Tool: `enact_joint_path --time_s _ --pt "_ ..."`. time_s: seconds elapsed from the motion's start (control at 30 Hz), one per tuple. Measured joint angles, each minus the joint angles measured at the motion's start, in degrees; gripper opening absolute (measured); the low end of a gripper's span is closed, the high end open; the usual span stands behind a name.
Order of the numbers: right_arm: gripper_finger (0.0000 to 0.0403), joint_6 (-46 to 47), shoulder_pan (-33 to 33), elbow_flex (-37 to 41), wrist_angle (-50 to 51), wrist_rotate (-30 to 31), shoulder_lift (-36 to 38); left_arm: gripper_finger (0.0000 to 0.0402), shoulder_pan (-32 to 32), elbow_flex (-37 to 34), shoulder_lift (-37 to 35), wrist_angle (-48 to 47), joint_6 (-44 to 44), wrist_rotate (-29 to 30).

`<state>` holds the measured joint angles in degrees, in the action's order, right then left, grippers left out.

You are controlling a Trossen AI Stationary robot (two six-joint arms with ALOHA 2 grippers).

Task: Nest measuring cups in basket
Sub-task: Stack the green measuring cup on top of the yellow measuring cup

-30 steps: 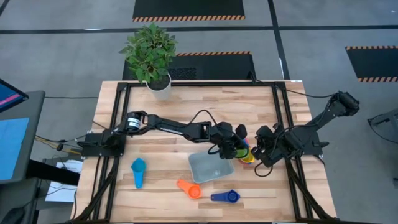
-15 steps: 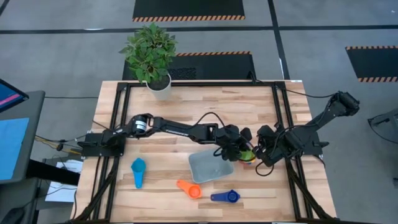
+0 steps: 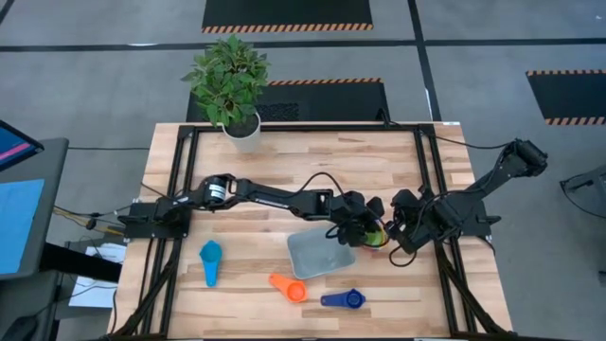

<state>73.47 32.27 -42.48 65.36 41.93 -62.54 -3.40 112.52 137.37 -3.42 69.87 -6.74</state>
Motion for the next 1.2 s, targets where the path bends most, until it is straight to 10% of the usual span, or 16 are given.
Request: enact_joint_path --time_s 0.63,1.2 --pt "0.0031 -0.29 -0.01 -0.02 0.91 0.0 -0.01 0.002 0.0 2.57 0.54 -1.77 -1.33 6.42" --pt "0.0036 -0.42 -0.02 -0.02 1.92 0.02 -0.02 0.012 -1.53 4.58 0.47 -6.57 -5.57 6.59"
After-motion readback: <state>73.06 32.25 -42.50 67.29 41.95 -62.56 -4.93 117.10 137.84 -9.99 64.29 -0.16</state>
